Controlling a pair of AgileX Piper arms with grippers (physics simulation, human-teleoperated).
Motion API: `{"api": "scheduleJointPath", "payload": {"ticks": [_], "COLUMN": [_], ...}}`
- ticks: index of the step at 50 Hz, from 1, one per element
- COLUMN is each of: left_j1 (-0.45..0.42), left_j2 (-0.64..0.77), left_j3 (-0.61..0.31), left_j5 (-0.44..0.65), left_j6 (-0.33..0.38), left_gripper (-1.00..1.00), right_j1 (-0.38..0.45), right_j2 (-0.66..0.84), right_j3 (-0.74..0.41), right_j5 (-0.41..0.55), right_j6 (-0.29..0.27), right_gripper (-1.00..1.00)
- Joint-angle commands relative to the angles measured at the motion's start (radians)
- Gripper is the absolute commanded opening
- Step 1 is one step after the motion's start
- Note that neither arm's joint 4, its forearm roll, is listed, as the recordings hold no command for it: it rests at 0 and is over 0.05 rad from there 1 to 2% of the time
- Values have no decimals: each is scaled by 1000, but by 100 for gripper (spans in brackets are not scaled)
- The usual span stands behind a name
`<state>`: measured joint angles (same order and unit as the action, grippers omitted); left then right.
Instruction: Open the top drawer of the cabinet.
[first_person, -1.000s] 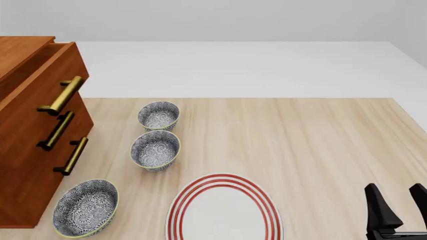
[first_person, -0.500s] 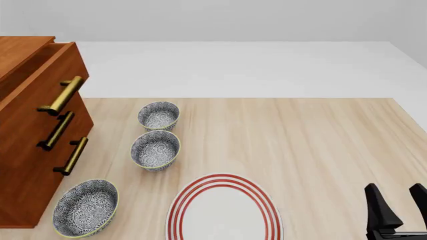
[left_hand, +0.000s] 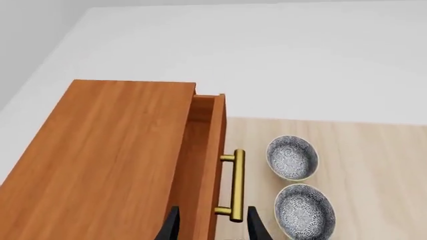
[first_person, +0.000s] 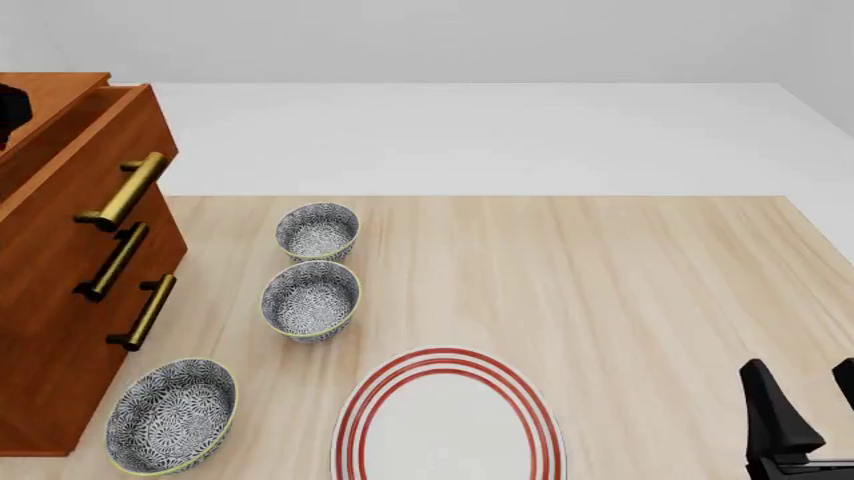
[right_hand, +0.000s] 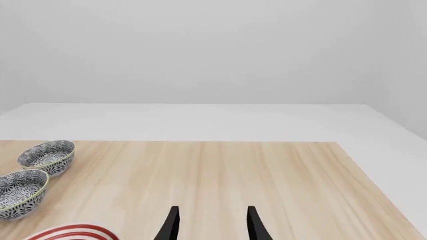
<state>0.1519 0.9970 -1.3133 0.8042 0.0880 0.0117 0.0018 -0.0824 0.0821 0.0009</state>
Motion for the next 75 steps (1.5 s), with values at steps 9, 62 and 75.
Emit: {"api": "scheduleJointPath", "payload": {"ticks": [9,62,75], "left_j1": [-15,-18,-17], "left_j2": [43,140,166], "left_j3": [52,105,106], "left_j5": [-23,-102,-121], "left_j6": [28,14,11], "left_gripper": [100,100,100], "right_j1": [3,4,4], "right_j2": [-1,-2,-2], "right_j3": [-8,-22,-22], "right_j5": [10,24,24], "right_j6": [0,0,0], "right_gripper": [100,100,100]}}
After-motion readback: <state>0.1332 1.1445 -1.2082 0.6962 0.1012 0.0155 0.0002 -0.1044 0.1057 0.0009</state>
